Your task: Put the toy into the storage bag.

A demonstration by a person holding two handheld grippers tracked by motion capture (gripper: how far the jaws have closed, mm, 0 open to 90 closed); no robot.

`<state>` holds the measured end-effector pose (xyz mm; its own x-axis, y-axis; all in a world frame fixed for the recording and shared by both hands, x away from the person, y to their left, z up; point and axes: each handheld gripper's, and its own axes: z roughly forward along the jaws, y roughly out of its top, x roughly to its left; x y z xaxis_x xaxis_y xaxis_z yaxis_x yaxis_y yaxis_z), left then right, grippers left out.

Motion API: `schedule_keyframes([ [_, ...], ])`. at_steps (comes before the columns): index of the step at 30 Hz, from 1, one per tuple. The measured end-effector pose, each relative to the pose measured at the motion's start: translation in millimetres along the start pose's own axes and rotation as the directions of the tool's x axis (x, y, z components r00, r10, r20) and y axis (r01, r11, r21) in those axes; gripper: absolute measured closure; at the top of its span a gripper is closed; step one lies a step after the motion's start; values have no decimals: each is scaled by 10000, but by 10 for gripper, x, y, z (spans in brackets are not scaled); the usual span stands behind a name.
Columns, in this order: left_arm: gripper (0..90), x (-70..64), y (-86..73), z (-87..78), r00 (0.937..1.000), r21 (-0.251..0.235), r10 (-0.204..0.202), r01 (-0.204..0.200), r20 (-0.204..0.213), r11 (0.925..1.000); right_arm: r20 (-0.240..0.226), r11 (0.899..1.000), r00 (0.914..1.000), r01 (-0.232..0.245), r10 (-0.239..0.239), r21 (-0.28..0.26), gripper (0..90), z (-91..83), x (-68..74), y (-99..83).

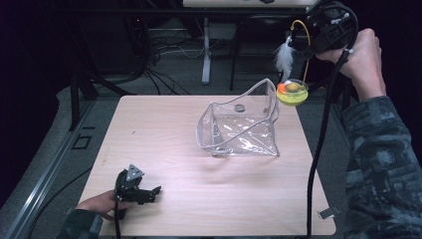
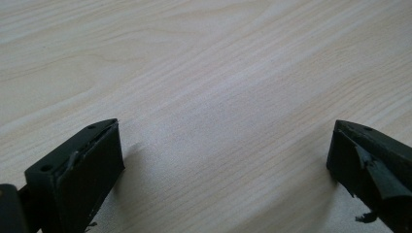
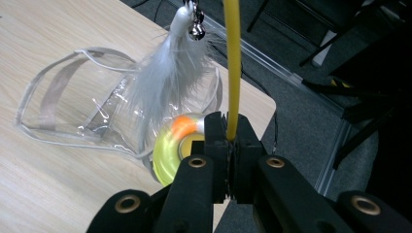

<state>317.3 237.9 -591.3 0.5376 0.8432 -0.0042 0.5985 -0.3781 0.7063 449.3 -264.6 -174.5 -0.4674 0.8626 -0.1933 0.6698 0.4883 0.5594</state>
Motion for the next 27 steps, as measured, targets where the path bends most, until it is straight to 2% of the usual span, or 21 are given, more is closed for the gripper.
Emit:
schedule_keyframes([
  [12, 0, 0, 0, 0, 10000, 2, 3, -3, 1, 10000, -258, 9983, 9979, 590, -590, -37, 886, 58, 245, 197],
  [27, 0, 3, 1, -1, 10000, 15, 47, -47, 3, 10000, -988, 9945, 9896, 1050, -1047, -25, 886, 336, 535, 324],
])
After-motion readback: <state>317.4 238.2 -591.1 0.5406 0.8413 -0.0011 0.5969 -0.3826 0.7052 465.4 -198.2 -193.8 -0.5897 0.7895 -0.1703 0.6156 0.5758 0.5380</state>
